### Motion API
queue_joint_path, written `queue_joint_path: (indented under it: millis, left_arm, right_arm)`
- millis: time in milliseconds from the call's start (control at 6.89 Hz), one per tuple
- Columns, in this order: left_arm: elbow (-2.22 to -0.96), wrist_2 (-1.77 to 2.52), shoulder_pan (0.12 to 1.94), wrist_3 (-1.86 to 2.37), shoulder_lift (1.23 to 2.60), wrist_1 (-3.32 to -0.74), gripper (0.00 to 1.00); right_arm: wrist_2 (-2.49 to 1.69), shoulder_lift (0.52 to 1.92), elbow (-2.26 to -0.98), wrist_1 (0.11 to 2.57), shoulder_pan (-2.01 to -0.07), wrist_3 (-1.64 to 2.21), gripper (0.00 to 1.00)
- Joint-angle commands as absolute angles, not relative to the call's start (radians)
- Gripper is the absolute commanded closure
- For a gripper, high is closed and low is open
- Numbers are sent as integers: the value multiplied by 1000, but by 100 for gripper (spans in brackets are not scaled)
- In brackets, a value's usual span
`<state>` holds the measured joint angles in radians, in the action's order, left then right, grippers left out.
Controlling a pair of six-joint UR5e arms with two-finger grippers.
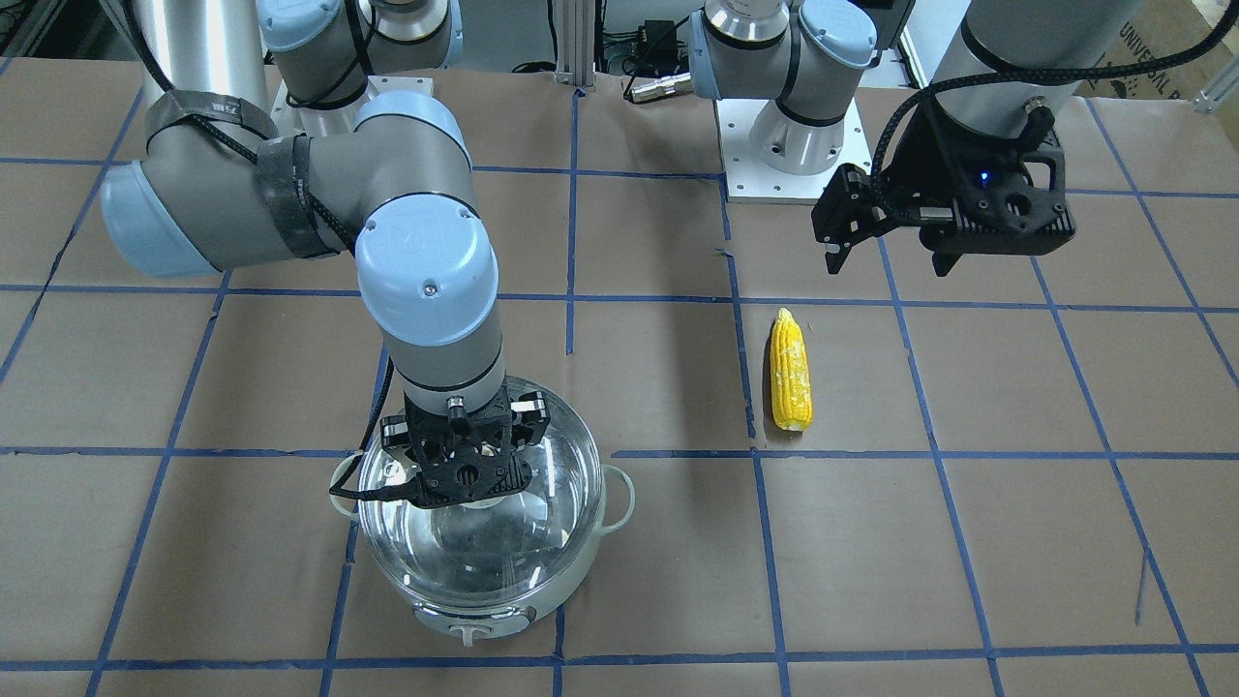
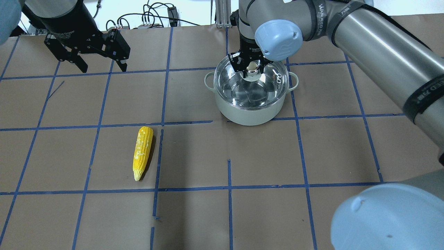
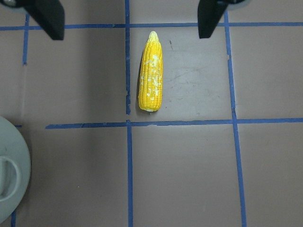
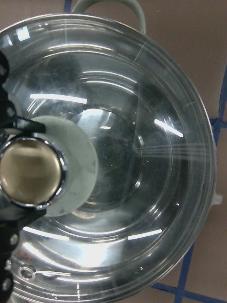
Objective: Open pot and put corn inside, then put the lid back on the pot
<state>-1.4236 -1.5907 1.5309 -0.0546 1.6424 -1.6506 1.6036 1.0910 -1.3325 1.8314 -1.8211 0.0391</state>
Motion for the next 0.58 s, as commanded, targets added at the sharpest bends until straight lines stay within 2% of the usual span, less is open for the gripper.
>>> queue_joint_path:
  millis: [0,435]
  left_arm:
    - [-1422,-1591,1529,-57,1643,-1651,0]
    - [-1419,-1591,1528,-58,1641,-1651,0]
  right_arm:
    - [1603,1091,-1327,1832,-1821,38,57]
    - [1603,1091,-1318,1832,-1813,37,62]
